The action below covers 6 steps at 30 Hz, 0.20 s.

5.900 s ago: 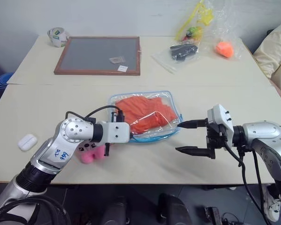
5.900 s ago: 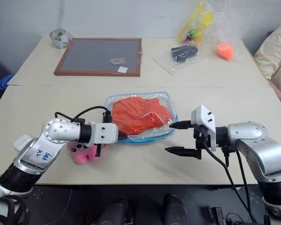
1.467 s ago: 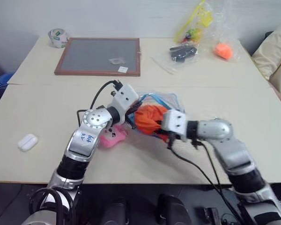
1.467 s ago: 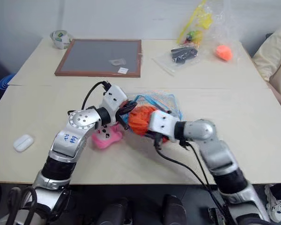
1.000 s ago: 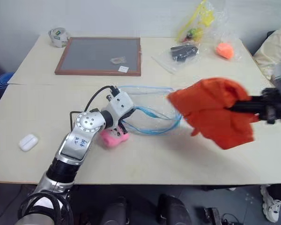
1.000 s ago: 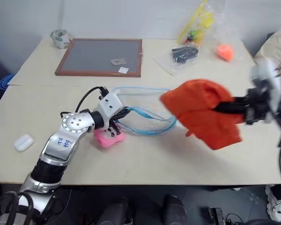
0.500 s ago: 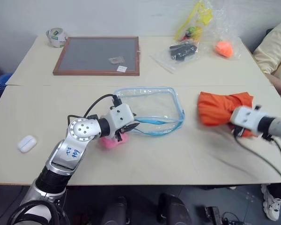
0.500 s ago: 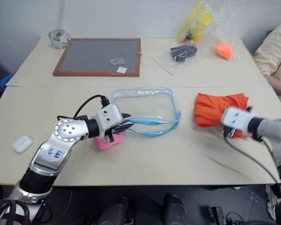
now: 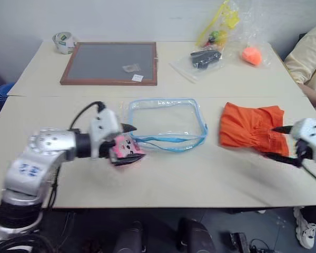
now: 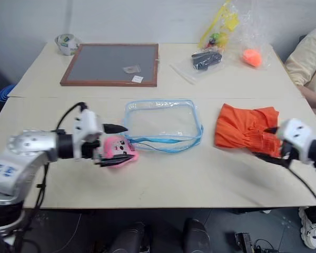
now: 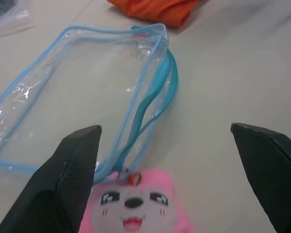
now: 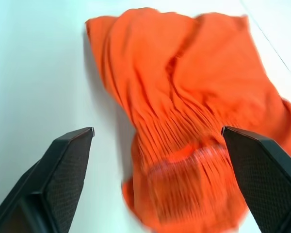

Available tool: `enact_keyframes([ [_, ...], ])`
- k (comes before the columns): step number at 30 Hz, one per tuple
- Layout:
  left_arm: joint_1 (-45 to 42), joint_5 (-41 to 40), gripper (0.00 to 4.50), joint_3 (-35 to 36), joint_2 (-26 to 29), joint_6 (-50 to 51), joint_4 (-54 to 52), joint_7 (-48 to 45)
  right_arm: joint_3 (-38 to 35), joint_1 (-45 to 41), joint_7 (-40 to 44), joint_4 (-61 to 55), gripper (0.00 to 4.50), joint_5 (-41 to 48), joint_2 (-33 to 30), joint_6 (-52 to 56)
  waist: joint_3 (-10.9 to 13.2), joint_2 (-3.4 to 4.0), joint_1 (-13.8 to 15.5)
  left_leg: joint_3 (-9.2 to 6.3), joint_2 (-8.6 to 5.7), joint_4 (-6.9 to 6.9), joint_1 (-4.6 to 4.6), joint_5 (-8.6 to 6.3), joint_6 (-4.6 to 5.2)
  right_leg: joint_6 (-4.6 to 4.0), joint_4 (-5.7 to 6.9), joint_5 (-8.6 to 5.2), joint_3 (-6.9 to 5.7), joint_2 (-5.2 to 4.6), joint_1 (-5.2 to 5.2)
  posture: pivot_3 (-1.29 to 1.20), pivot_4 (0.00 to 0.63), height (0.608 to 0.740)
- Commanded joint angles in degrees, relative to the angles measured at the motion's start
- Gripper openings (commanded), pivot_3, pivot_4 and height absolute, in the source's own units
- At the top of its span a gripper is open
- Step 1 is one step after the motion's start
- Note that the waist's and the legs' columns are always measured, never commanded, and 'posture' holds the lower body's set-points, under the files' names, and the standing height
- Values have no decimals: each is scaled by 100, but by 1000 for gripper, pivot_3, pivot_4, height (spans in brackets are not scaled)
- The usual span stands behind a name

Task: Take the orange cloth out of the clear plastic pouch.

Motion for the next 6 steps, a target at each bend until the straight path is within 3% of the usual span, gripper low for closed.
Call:
enact_keyframes([
  [1, 184, -401, 4500, 1154, 876, -197, 881, -956, -638, -59, 839, 835, 4469, 459, -698, 898, 0, 3, -10, 5, -2, 0, 4, -1, 2, -3, 1, -2, 1, 0, -1, 0, 150, 740],
  [6, 494, -196, 4500, 1654, 1667, -1076, 2144, -1746, -664, -331, 1484, 2002, 4469, 419, -1064, 950, 1, 5, -23, 9, -2, -4, 0, -8, 5, -6, -7, -3, 1, 0, -7, 0, 150, 740],
])
